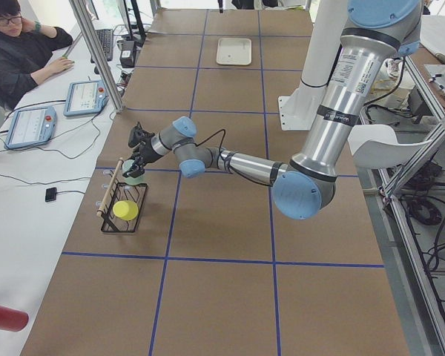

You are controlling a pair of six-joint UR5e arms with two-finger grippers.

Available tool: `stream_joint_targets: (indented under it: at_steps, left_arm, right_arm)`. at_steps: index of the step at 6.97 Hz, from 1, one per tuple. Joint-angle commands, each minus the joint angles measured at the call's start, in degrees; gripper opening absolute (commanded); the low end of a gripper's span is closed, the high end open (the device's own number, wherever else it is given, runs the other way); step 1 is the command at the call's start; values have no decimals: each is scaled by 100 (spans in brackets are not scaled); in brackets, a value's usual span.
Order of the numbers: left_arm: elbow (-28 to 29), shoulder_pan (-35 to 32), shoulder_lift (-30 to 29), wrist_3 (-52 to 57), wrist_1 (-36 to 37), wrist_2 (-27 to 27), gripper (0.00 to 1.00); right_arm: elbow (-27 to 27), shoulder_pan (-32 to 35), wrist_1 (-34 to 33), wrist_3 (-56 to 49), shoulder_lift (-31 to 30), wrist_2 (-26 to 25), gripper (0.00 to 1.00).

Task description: Left arm grabs green cup and hands to right arm on tray

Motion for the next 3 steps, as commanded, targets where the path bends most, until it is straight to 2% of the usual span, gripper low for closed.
stream_joint_targets:
  at_steps: [1, 3]
  left_arm:
    - [-24, -20, 4, 0, 13, -7, 33]
    - [-24, -230, 4, 9, 21, -234, 33]
  right_arm:
    - [7, 0, -5, 0, -6, 0, 100]
    - [-2, 0, 4, 0, 2, 0, 100]
